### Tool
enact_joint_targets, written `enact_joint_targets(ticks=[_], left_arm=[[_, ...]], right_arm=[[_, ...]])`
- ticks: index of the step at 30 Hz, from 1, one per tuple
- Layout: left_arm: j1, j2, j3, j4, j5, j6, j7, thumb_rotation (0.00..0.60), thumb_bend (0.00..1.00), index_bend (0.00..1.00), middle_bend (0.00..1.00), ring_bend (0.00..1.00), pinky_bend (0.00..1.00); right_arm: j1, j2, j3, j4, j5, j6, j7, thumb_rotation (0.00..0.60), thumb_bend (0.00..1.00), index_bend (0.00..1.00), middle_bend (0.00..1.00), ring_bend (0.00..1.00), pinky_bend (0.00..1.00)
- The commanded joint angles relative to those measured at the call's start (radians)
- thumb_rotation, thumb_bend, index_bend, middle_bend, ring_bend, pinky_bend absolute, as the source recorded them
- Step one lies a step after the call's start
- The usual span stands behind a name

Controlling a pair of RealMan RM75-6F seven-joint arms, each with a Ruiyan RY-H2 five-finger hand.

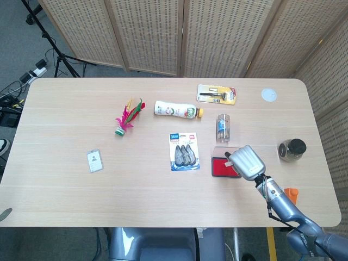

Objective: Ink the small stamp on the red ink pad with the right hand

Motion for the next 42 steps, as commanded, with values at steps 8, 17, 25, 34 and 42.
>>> enact_joint_targets(ticks=[8,17,25,34,42], left_arm=[[-0.008,0.002,0.0,0.001,-0.006,-0.018,-0.005,0.6,0.02,0.0,0.0,0.0,0.0],[-0.012,-0.003,0.002,-0.006,-0.008,-0.028,0.018,0.6,0.02,0.0,0.0,0.0,0.0],[-0.016,-0.007,0.003,-0.007,-0.01,-0.036,0.03,0.6,0.02,0.0,0.0,0.0,0.0],[-0.017,-0.01,0.004,-0.007,-0.011,-0.038,0.036,0.6,0.02,0.0,0.0,0.0,0.0],[-0.015,-0.009,0.004,-0.007,-0.011,-0.035,0.033,0.6,0.02,0.0,0.0,0.0,0.0]], right_arm=[[0.032,-0.098,0.016,-0.006,0.157,-0.062,-0.197,0.6,0.44,0.54,0.91,0.97,1.0],[0.034,-0.132,0.002,0.046,0.18,-0.067,-0.186,0.6,0.44,0.54,0.91,0.97,1.0],[0.037,-0.144,-0.009,0.076,0.207,-0.082,-0.187,0.6,0.44,0.54,0.91,0.97,1.0],[0.04,-0.158,-0.02,0.098,0.22,-0.086,-0.193,0.6,0.44,0.54,0.91,0.97,1.0],[0.04,-0.168,-0.028,0.107,0.233,-0.091,-0.202,0.6,0.44,0.54,0.91,0.97,1.0]])
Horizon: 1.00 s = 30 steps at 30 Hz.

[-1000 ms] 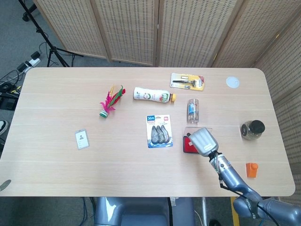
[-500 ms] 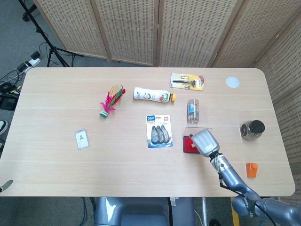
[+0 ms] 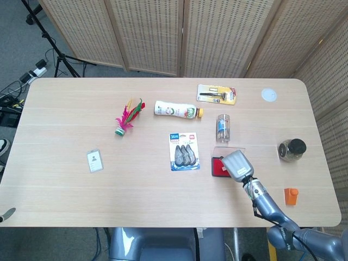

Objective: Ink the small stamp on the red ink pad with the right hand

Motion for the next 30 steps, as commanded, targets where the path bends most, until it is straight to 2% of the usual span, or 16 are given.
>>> enact_joint_targets(ticks=[1,30], left_arm=[[0.0,0.0,0.001,0.001,0.001,0.0,0.0,0.6,0.02,0.0,0.0,0.0,0.0],[0.001,0.003,0.003,0.014,0.0,0.001,-0.026,0.6,0.02,0.0,0.0,0.0,0.0]], right_arm=[[0.001,-0.002,-0.003,-0.002,0.004,-0.001,-0.005,0.6,0.44,0.54,0.91,0.97,1.0],[0.014,-0.026,-0.004,0.002,0.059,0.004,-0.074,0.6,0.44,0.54,0.91,0.97,1.0]])
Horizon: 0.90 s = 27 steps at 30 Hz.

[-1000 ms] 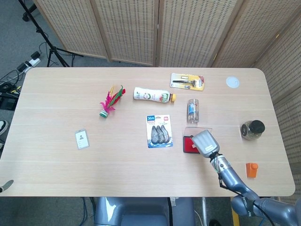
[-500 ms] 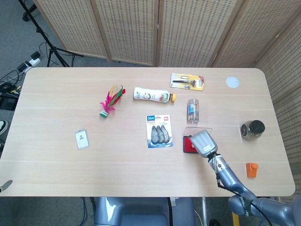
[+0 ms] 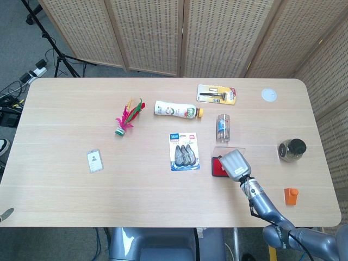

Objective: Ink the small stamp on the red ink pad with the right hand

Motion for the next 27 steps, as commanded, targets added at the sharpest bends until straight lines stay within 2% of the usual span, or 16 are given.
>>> enact_joint_targets(ticks=[1,6,11,16,21,27], left_arm=[[0.0,0.001,0.001,0.0,0.001,0.0,-0.003,0.6,0.02,0.0,0.0,0.0,0.0],[-0.001,0.002,0.0,0.002,-0.001,-0.001,-0.006,0.6,0.02,0.0,0.0,0.0,0.0],[0.0,0.001,0.001,0.003,0.002,0.001,-0.006,0.6,0.02,0.0,0.0,0.0,0.0],[0.002,0.0,0.004,0.004,0.008,0.006,-0.004,0.6,0.02,0.0,0.0,0.0,0.0],[0.004,-0.003,0.006,0.004,0.014,0.01,0.002,0.6,0.02,0.0,0.0,0.0,0.0],[0.004,-0.007,0.008,0.003,0.016,0.009,0.013,0.6,0.02,0.0,0.0,0.0,0.0]], right_arm=[[0.0,0.008,0.002,-0.015,0.001,0.007,-0.003,0.6,0.44,0.54,0.91,0.97,1.0],[-0.005,0.053,0.01,-0.081,-0.021,0.042,0.004,0.6,0.44,0.54,0.91,0.97,1.0],[-0.023,0.16,0.004,-0.192,-0.066,0.095,0.012,0.6,0.44,0.54,0.91,0.97,1.0],[-0.05,0.25,-0.016,-0.245,-0.119,0.128,0.066,0.6,0.44,0.54,0.91,0.97,1.0],[-0.083,0.301,-0.051,-0.238,-0.167,0.142,0.141,0.6,0.44,0.54,0.91,0.97,1.0],[-0.128,0.285,-0.106,-0.165,-0.205,0.138,0.224,0.6,0.44,0.54,0.91,0.97,1.0]])
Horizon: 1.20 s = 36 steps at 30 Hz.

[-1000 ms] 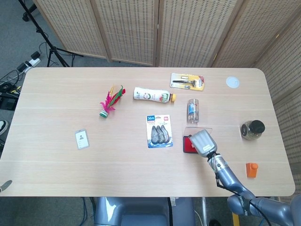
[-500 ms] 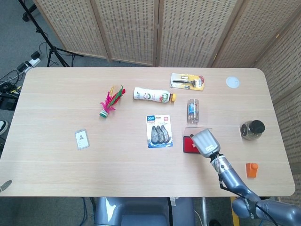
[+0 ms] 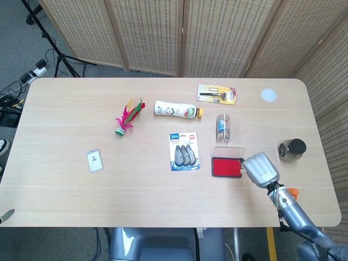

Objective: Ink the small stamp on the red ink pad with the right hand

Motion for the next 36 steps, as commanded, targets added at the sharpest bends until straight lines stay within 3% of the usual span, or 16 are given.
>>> enact_joint_targets(ticks=[1,8,20,36], left_arm=[[0.0,-0.002,0.001,-0.001,0.001,-0.001,0.005,0.6,0.02,0.0,0.0,0.0,0.0],[0.001,-0.004,0.002,-0.001,0.003,0.0,0.01,0.6,0.02,0.0,0.0,0.0,0.0],[0.0,-0.005,0.003,-0.003,0.003,-0.002,0.015,0.6,0.02,0.0,0.0,0.0,0.0],[-0.001,-0.006,0.005,-0.005,0.005,-0.003,0.02,0.6,0.02,0.0,0.0,0.0,0.0]], right_arm=[[-0.034,-0.019,-0.04,0.061,-0.036,0.004,0.04,0.6,0.44,0.54,0.91,0.97,1.0],[-0.068,-0.057,-0.071,0.141,-0.075,0.015,0.103,0.6,0.44,0.54,0.91,0.97,1.0],[-0.091,-0.139,-0.063,0.301,-0.116,0.025,0.218,0.6,0.44,0.55,0.91,0.97,1.0],[-0.096,-0.152,-0.051,0.332,-0.128,0.006,0.232,0.6,0.31,0.5,0.91,0.97,1.0]])
